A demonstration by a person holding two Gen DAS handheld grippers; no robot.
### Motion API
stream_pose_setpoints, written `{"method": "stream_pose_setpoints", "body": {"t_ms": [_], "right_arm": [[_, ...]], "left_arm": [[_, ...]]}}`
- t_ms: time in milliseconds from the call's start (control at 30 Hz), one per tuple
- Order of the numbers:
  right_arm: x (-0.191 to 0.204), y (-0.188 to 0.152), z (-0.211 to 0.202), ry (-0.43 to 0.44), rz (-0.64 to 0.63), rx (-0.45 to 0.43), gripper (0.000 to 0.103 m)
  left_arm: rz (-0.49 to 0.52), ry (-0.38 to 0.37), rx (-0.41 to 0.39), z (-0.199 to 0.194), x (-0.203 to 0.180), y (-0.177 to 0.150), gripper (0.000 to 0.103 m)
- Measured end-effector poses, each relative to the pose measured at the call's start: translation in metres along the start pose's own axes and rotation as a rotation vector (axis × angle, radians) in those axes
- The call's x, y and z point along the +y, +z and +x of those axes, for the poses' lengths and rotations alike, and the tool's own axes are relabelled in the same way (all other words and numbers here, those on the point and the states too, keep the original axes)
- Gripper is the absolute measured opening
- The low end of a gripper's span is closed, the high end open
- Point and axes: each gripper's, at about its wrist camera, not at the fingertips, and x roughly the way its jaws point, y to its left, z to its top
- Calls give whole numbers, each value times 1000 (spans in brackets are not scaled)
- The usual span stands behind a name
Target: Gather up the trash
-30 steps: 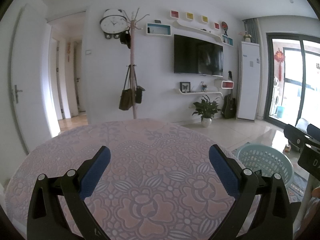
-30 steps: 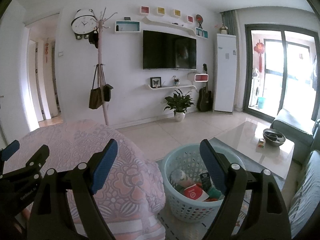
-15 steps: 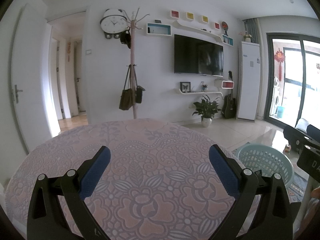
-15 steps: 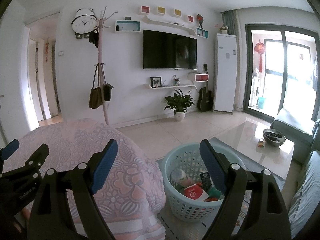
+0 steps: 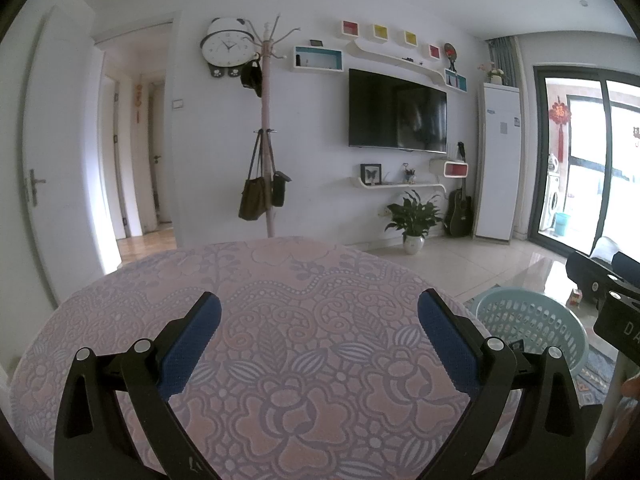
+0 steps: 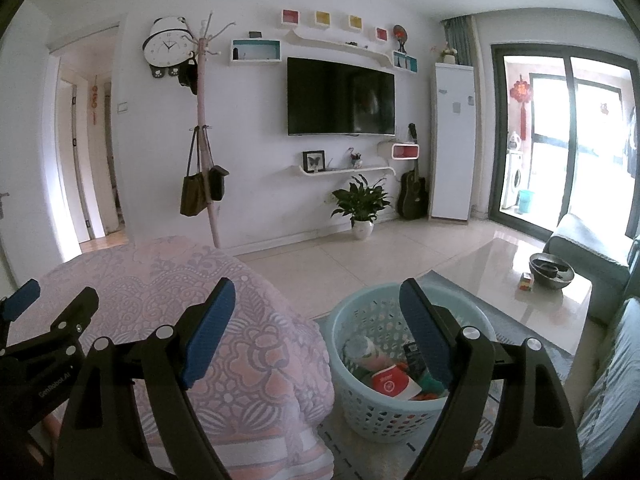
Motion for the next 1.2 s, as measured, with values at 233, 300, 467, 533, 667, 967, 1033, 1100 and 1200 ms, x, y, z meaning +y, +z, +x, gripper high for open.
{"method": "stream_pose_setpoints", "body": {"t_ms": [233,300,467,533,667,967,1033,1100,1200], "right_arm": [[-1,0,1,-1,-2,0,80],[-1,0,1,-2,-2,0,80],[-2,0,0,-1,-3,-1,80],[-2,0,0,-3,-4,-2,80],[-2,0,0,-2,-5,-2,80],[-3,-2,1,-6,4,2,80],[-2,-2,1,-8,-3,1,80],[-2,-2,2,-19,-14,-1,80],[-4,-1,1,-19,-11,-1,80]], "left_arm": [[0,0,1,1,1,0,96],[0,-1,1,1,1,0,96],[0,-1,1,1,2,1,96],[0,-1,1,1,2,1,96],[0,1,1,1,2,1,96],[1,0,1,1,2,2,96],[0,0,1,1,2,1,96],[0,0,1,0,2,1,96],[0,0,2,0,1,2,96]]}}
